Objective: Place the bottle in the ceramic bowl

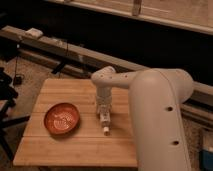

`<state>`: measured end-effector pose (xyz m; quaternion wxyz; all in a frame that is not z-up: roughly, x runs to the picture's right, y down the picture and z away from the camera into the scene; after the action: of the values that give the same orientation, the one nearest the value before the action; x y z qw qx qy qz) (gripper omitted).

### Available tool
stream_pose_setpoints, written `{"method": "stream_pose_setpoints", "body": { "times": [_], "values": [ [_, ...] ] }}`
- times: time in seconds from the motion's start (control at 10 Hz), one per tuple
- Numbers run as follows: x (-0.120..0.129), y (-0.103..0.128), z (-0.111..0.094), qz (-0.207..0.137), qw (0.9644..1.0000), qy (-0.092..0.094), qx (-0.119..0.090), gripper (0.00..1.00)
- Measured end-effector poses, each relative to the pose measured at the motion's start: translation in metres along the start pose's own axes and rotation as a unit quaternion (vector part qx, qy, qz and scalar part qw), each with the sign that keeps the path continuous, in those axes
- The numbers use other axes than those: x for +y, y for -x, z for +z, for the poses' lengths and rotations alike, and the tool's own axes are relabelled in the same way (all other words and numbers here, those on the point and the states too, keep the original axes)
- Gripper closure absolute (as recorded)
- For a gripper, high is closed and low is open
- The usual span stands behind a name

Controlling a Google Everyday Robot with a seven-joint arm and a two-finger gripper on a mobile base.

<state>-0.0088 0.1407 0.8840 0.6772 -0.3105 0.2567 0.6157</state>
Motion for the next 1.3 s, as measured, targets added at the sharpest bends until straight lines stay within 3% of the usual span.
{"method": "stream_pose_setpoints", "body": {
  "times": [0.4, 0.6, 0.9, 1.1, 1.3],
  "values": [
    [0.001, 0.001, -0.004, -0.007, 1.0, -0.004, -0.004, 0.78],
    [0.005, -0.004, -0.02, -0.016, 0.9998, -0.006, -0.011, 0.97],
    [0.025, -0.016, -0.056, -0.041, 0.999, 0.0, -0.015, 1.0],
    [0.06, -0.026, -0.08, -0.082, 0.9965, 0.006, -0.014, 1.0],
    [0.1, -0.033, -0.099, -0.13, 0.9914, 0.014, -0.011, 1.0]
  ]
}}
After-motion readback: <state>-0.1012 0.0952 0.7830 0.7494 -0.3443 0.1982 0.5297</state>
